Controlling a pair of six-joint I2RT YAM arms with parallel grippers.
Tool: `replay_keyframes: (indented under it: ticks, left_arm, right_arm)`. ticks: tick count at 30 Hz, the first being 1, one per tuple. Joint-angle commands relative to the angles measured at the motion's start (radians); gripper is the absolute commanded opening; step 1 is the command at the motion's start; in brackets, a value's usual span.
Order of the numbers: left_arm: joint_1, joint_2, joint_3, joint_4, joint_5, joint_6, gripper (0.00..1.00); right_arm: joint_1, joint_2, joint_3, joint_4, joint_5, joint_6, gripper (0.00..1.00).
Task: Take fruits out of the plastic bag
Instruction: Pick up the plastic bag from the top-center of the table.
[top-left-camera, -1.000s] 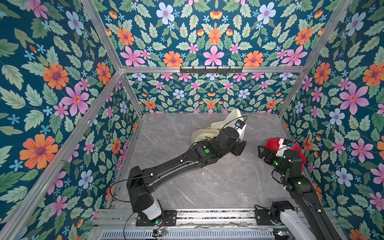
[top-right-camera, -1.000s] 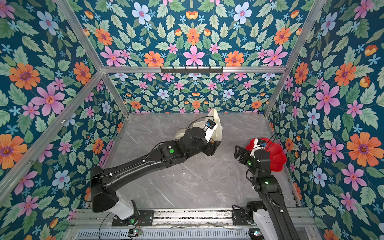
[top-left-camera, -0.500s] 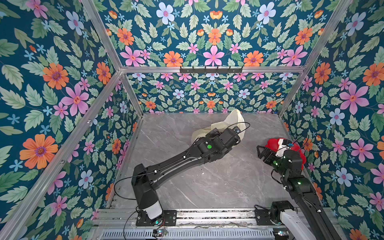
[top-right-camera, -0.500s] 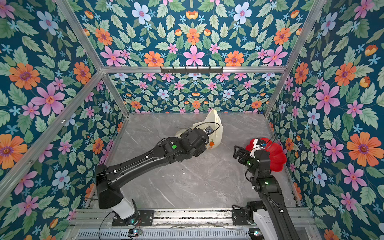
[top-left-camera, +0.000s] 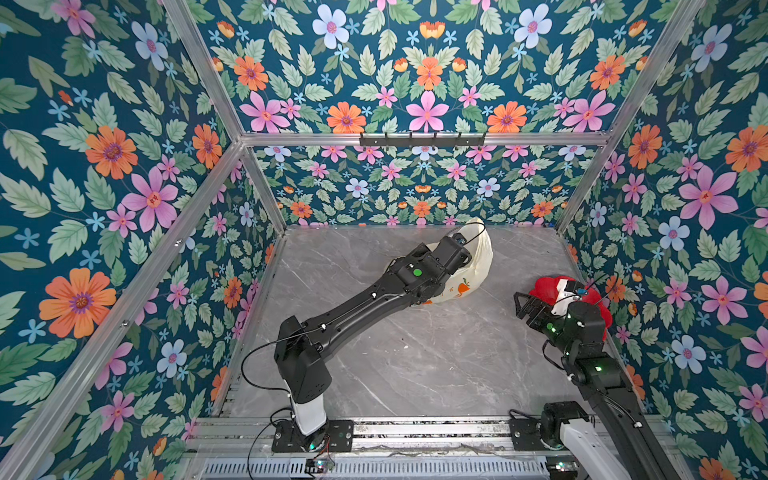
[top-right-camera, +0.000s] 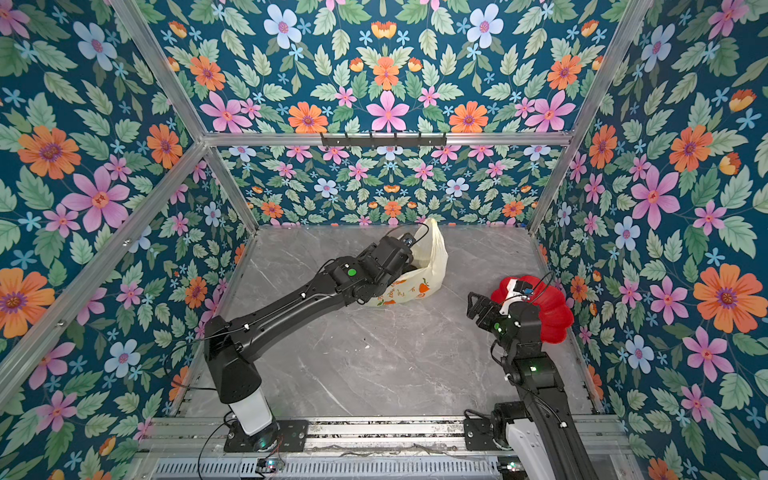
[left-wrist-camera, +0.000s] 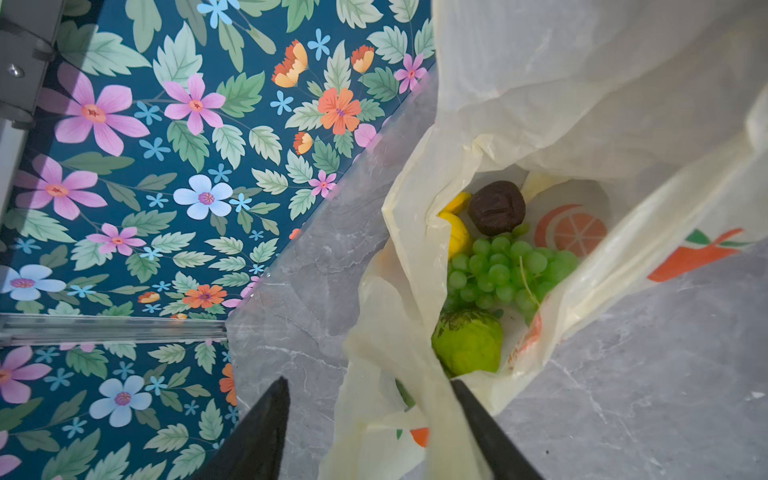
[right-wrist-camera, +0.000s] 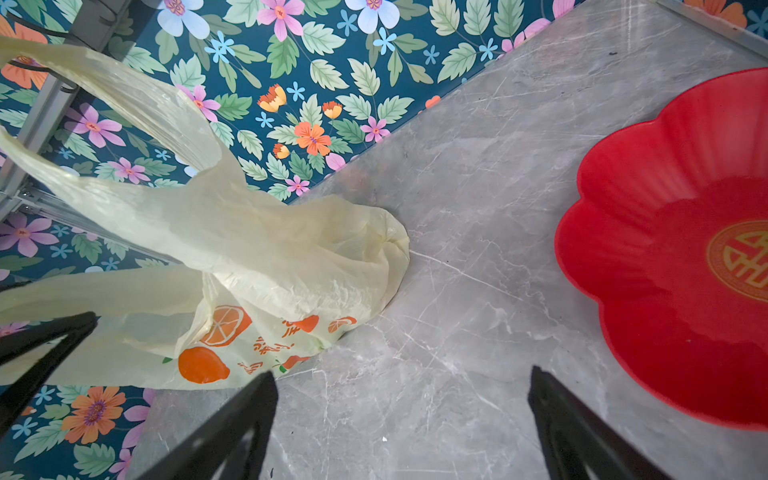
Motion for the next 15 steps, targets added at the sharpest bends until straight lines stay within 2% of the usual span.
replay_keyframes:
  ticks: [1, 3, 4, 6, 10, 15]
  left_arm:
    - [0.027, -0.040, -0.034, 0.096, 0.085, -0.092, 0.51]
    - [0.058, -0.075, -0.066, 0.140, 0.130, -0.155, 0.41]
    - [0.085, -0.093, -0.093, 0.167, 0.148, -0.197, 0.32]
    - [0.130, -0.135, -0.140, 0.212, 0.194, -0.275, 0.21]
    - [0.218, -0.237, -0.267, 0.326, 0.321, -0.407, 0.10]
    - [0.259, -0.315, -0.374, 0.419, 0.413, -0.482, 0.04]
  right_arm:
    - [0.004, 0.031, 0.029, 0.009, -0.071, -0.037, 0.96]
    - [0.025, 0.068, 0.070, -0.027, -0.082, -0.064, 0.96]
    - [0.049, 0.087, 0.100, -0.055, -0.064, -0.085, 0.96]
    - [0.088, 0.109, 0.135, -0.081, -0.028, -0.110, 0.96]
    - [0.167, 0.147, 0.199, -0.098, 0.002, -0.149, 0.96]
    - [0.272, 0.250, 0.370, -0.170, 0.063, -0.204, 0.96]
